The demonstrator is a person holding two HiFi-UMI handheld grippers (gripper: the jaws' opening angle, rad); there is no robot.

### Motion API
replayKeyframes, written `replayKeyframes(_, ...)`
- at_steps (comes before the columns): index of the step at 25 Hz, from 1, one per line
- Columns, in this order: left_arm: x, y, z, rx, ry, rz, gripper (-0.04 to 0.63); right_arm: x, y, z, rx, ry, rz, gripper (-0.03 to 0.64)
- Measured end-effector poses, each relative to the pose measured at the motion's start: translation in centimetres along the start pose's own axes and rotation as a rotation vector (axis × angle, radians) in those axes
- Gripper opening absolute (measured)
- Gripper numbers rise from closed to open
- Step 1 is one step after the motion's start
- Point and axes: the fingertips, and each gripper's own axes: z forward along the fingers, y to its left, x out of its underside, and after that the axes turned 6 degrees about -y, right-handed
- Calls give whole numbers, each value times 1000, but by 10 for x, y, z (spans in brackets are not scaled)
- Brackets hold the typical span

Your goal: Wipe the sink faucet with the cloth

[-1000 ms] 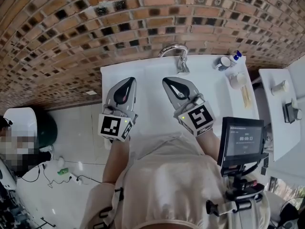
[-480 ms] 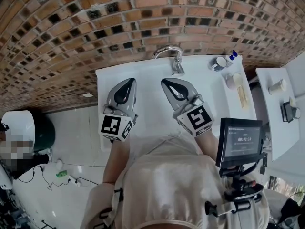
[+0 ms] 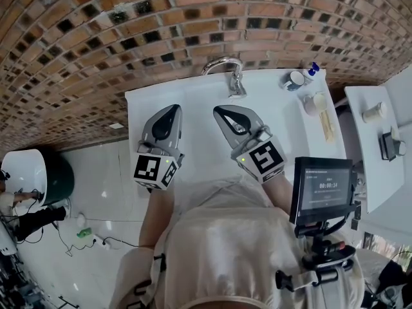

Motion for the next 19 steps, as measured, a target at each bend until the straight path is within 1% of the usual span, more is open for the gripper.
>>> replayKeyframes(13,4,-3,5,18,9,-11,3,0,-4,3,1,-1,-8,-9)
replayKeyframes(19,13,-16,16,67,25,-27,3,2,-10,-3,19,1,-13,-9)
